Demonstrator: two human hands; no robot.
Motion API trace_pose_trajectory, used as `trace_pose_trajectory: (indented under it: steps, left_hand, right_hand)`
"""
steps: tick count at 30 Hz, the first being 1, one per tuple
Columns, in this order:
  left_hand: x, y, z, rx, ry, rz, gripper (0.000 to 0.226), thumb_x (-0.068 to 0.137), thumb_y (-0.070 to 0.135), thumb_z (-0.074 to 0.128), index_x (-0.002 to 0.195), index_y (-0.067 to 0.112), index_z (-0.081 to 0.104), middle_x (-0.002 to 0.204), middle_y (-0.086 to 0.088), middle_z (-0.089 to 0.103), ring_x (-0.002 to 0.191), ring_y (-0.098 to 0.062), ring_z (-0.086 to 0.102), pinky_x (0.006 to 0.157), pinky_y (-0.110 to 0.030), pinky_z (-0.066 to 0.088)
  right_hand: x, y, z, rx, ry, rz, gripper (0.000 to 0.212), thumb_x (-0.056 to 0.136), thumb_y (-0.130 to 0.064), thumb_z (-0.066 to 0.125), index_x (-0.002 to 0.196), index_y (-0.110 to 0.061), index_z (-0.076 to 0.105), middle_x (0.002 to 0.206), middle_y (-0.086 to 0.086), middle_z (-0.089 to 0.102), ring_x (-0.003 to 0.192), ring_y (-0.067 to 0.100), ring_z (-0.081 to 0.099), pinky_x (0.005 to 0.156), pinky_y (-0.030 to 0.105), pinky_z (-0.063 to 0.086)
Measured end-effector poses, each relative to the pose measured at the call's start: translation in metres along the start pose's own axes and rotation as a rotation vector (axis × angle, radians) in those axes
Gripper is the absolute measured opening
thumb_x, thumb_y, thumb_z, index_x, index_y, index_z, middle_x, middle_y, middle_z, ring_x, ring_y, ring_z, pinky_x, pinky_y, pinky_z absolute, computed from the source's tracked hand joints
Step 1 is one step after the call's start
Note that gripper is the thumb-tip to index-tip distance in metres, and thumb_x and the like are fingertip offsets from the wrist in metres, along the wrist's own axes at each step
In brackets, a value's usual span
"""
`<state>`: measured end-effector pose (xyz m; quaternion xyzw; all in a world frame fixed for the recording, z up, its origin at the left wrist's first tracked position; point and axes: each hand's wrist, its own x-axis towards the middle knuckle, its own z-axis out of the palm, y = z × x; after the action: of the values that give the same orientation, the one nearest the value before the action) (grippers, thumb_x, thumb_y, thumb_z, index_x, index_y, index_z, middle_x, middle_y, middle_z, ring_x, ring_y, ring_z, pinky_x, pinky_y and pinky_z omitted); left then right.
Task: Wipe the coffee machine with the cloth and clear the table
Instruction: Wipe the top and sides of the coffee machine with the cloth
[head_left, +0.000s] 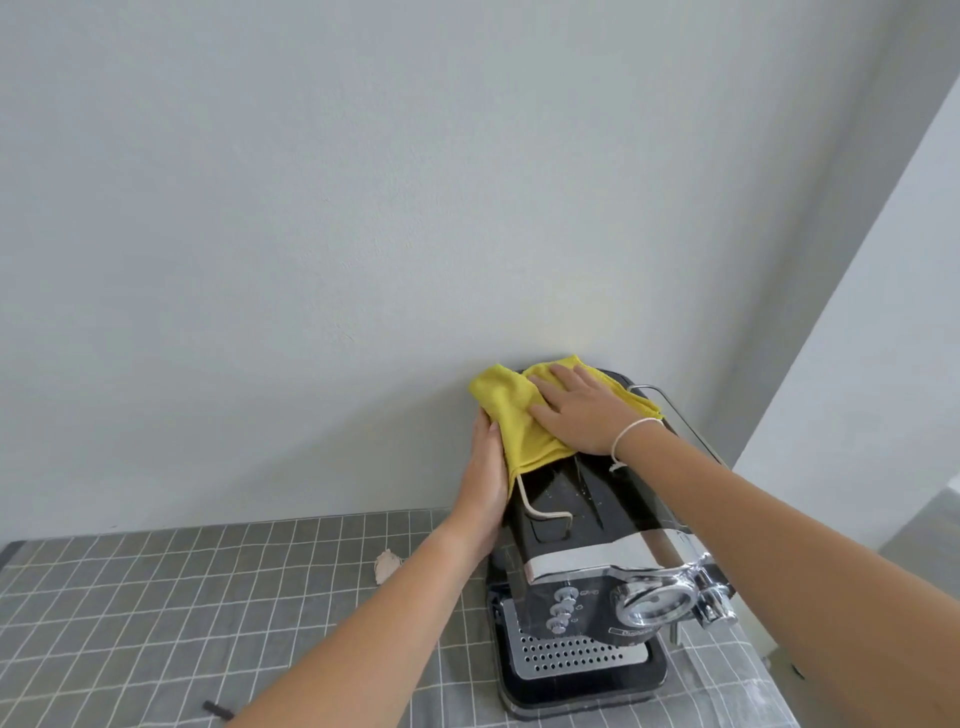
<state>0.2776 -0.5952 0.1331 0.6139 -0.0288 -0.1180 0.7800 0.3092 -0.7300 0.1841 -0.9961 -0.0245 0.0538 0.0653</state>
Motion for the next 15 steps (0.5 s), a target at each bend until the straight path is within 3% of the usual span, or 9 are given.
trace_pose_trajectory:
  steps: [5,8,10,15]
  left_hand:
    - [0.002,0.003,0.001,0.039,0.057,-0.058,0.044,0.100,0.048,0.034,0.139,0.033,0.049,0.132,-0.003,0.064,0.120,-0.019,0.060,0.109,-0.041,0.044]
    - [-0.006,0.006,0.002,0.022,0.068,-0.088,0.045,0.102,0.045,0.032,0.138,0.025,0.050,0.132,-0.005,0.062,0.118,-0.019,0.059,0.102,-0.035,0.047]
    - [-0.013,0.009,0.002,0.001,0.057,-0.117,0.047,0.103,0.042,0.030,0.139,0.018,0.050,0.133,-0.008,0.061,0.118,-0.022,0.059,0.096,-0.032,0.047]
    - [-0.024,0.020,0.005,-0.011,0.021,-0.154,0.046,0.100,0.043,0.038,0.139,0.020,0.049,0.138,-0.006,0.058,0.127,-0.024,0.056,0.114,-0.044,0.039]
  right_hand:
    - [0.014,-0.001,-0.002,-0.033,-0.030,-0.011,0.086,0.070,-0.065,-0.003,0.146,-0.029,0.014,0.159,0.002,0.011,0.146,0.027,0.004,0.118,0.046,0.009]
    - [-0.004,-0.006,-0.003,-0.004,-0.001,-0.011,0.059,0.092,-0.049,0.016,0.147,-0.028,0.015,0.158,0.001,0.011,0.146,0.027,0.003,0.119,0.045,0.007]
    - [-0.019,-0.007,-0.002,-0.016,0.021,-0.042,0.055,0.095,-0.042,0.023,0.147,-0.026,0.014,0.159,0.000,0.009,0.146,0.025,0.001,0.119,0.045,0.005]
    - [-0.058,-0.005,0.008,-0.018,0.031,-0.081,0.056,0.095,-0.041,0.024,0.147,-0.024,0.014,0.159,-0.002,0.006,0.146,0.024,-0.001,0.119,0.045,0.004]
